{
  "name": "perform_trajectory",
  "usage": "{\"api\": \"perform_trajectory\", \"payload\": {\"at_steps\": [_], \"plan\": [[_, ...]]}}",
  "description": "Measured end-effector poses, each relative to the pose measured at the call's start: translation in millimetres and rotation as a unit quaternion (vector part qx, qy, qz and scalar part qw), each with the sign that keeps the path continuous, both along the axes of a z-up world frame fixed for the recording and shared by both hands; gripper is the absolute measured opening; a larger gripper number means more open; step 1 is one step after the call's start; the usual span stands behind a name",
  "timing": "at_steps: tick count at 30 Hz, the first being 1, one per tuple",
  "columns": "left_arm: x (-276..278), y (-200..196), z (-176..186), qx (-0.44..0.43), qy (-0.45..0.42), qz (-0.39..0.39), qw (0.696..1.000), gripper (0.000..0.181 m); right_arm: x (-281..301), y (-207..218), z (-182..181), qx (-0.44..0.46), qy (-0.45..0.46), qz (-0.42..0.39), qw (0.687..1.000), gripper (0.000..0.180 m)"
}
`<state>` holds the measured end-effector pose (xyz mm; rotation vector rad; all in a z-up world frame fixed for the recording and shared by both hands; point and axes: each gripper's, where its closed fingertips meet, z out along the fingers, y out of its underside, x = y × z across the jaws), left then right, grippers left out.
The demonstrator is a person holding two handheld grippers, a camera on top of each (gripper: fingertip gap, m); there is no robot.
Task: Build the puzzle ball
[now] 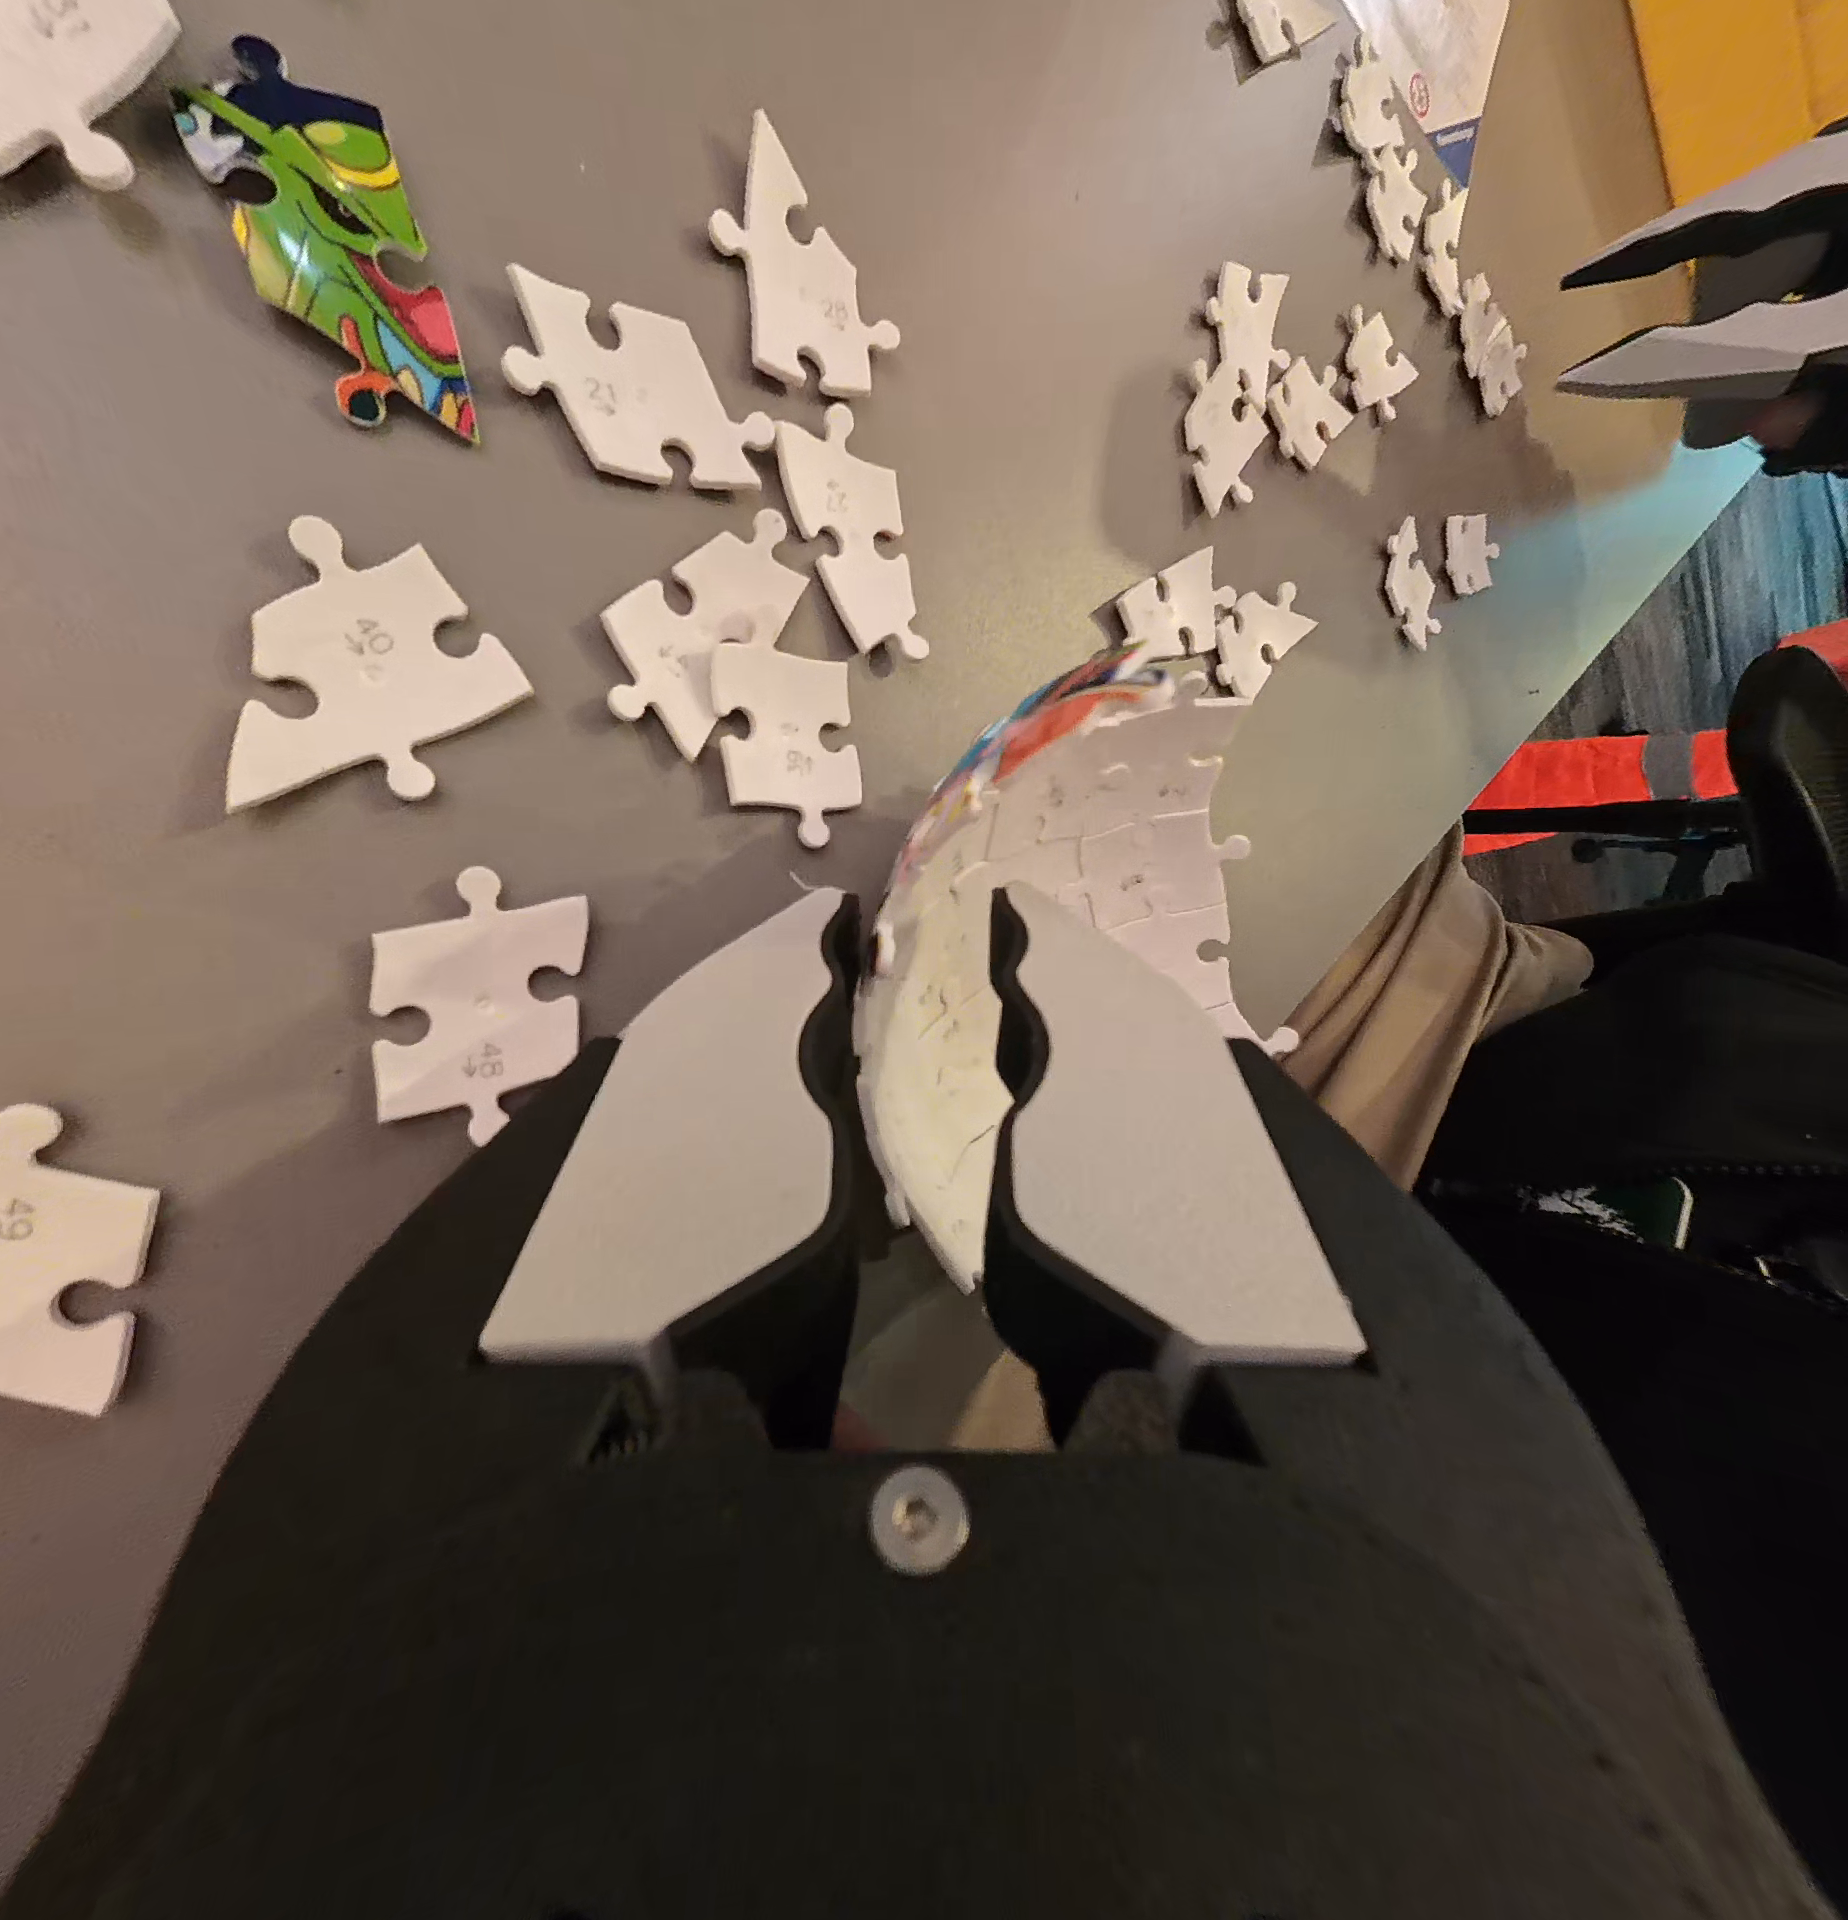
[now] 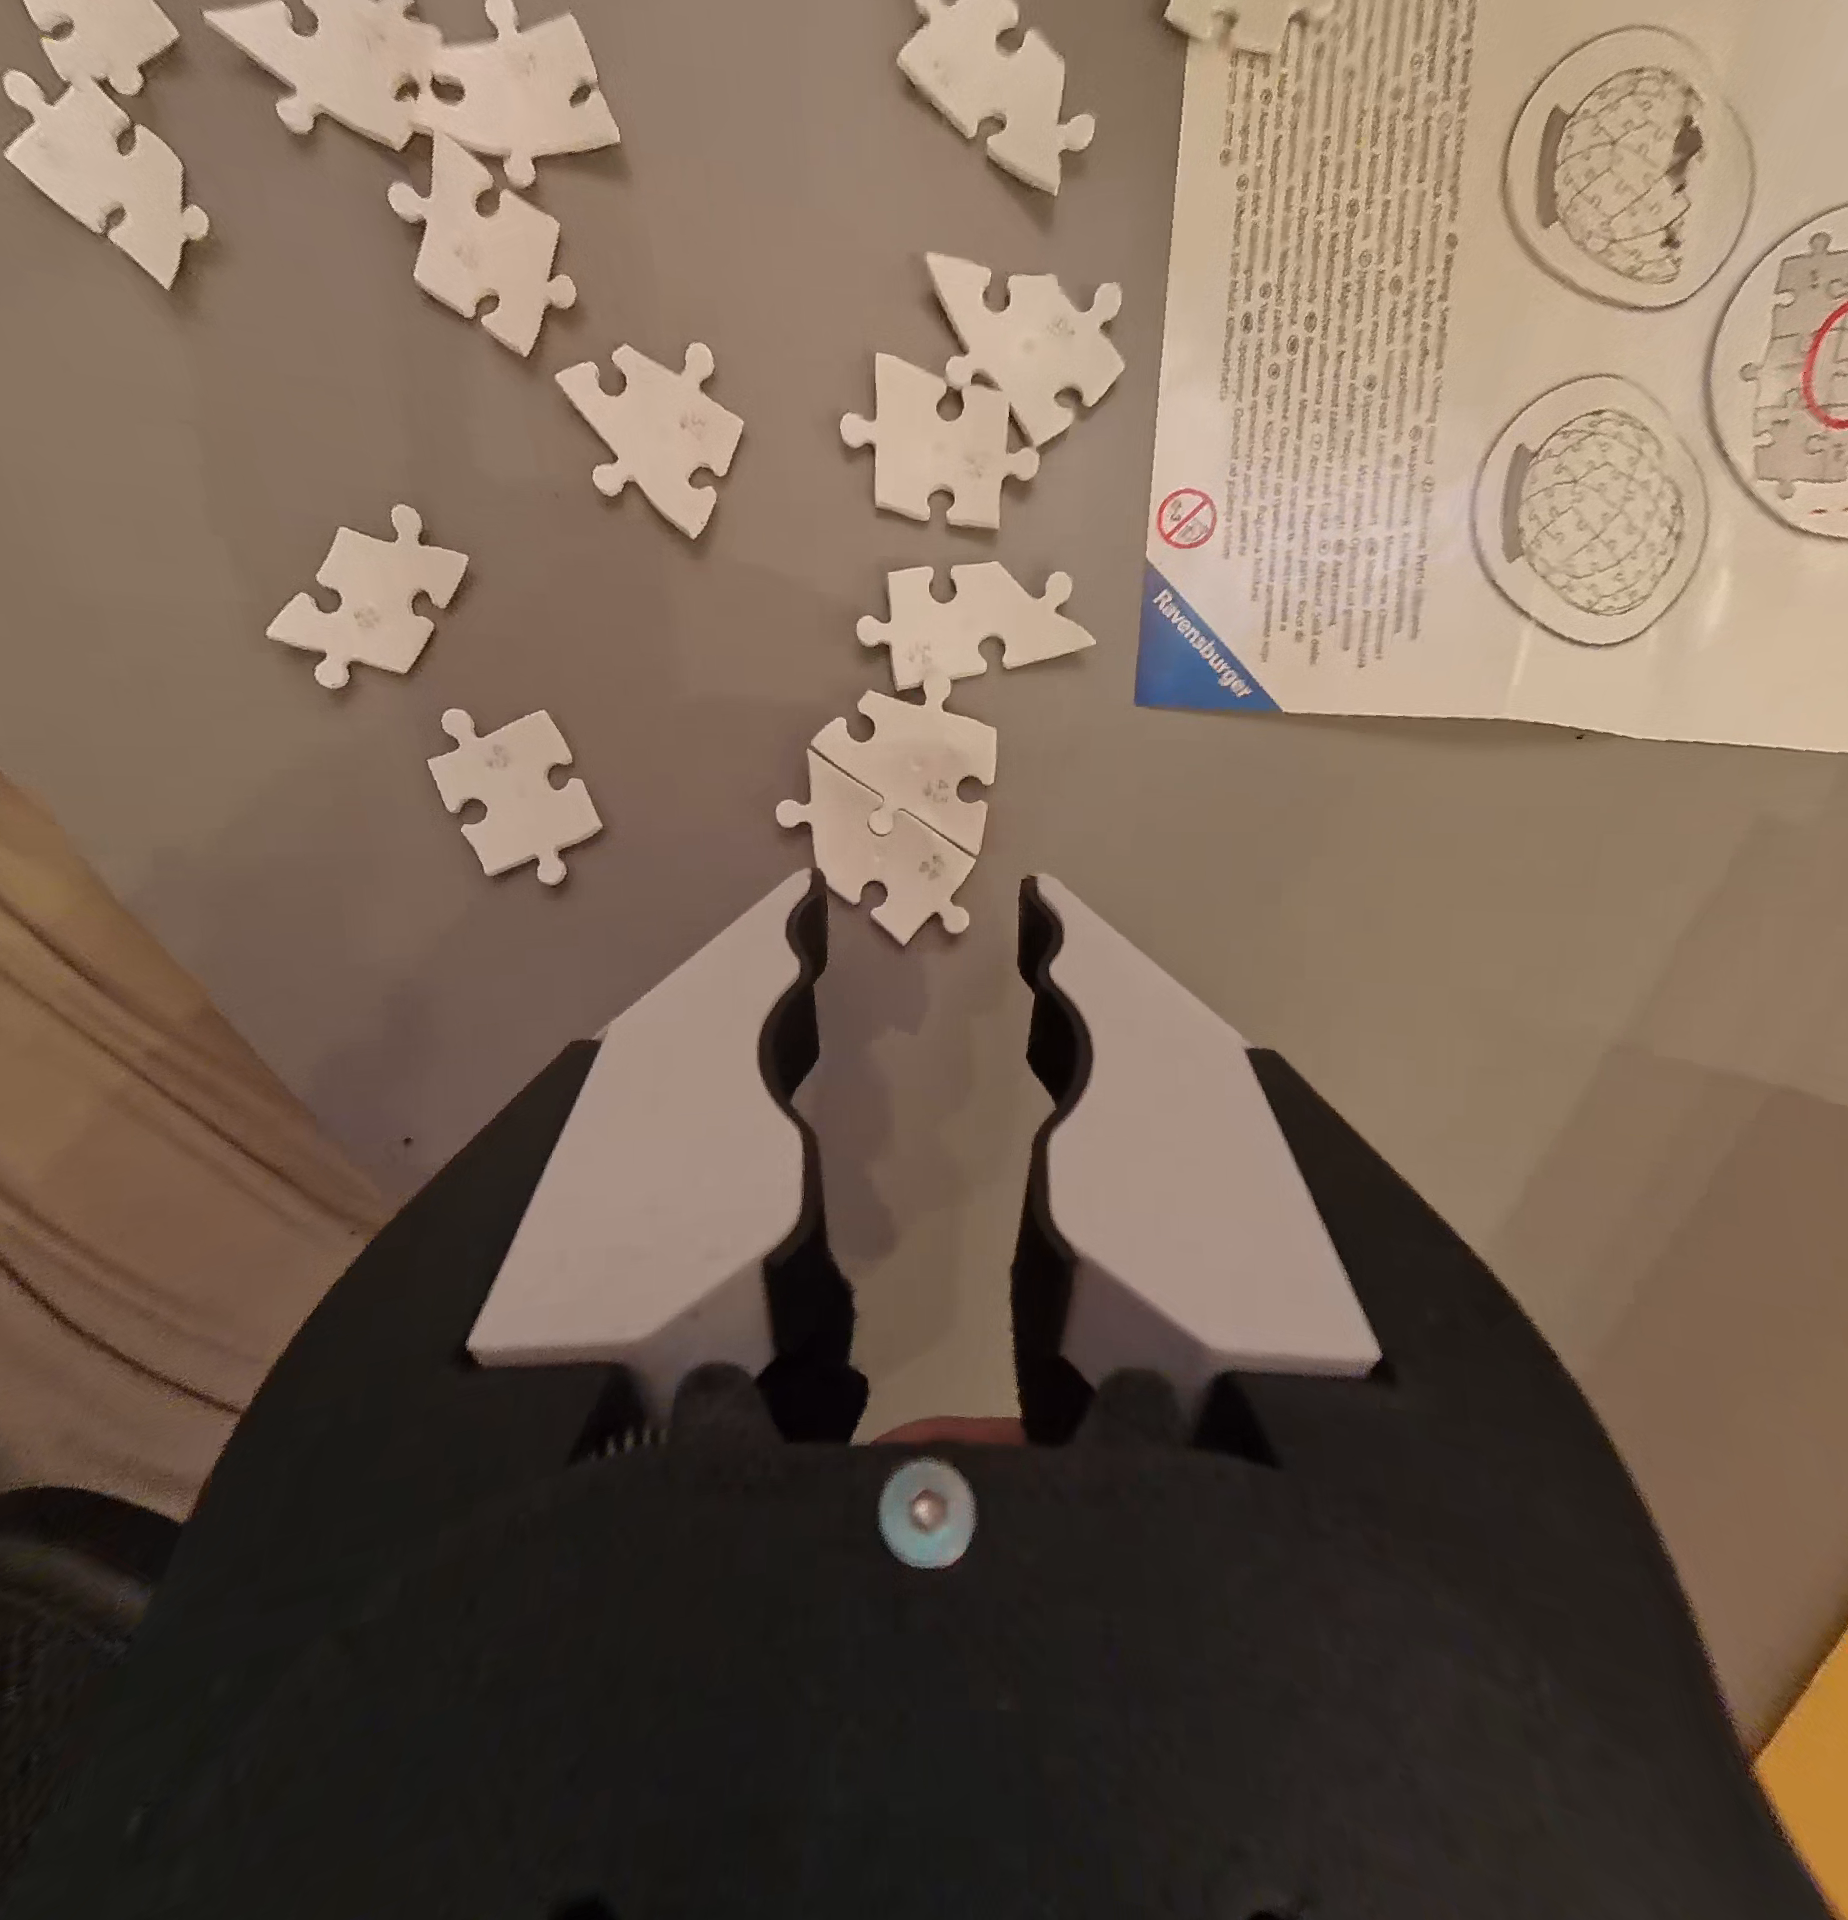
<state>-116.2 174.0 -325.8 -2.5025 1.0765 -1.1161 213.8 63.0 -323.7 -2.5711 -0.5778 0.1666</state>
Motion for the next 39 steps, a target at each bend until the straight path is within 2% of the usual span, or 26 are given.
{"api": "perform_trajectory", "payload": {"at_steps": [12,16,25,33,39], "plan": [[2,0,2,-0.002,-0.023,0.013,1.0,0.03,0,-3,-16,-0.026,-0.017,0.01,0.999,0.029],[2,-1,1,-0.003,-0.028,0.016,0.999,0.032,5,-1,-12,-0.026,-0.021,0.006,0.999,0.034],[-2,-1,5,0.008,-0.04,0.03,0.999,0.036,-5,38,12,0.02,-0.032,0.019,0.999,0.038],[-6,-1,5,0.018,-0.051,0.043,0.998,0.036,-41,77,18,0.047,-0.035,0.061,0.996,0.042],[-10,-2,5,0.022,-0.055,0.046,0.997,0.037,-55,85,14,0.049,-0.03,0.075,0.996,0.043]]}}
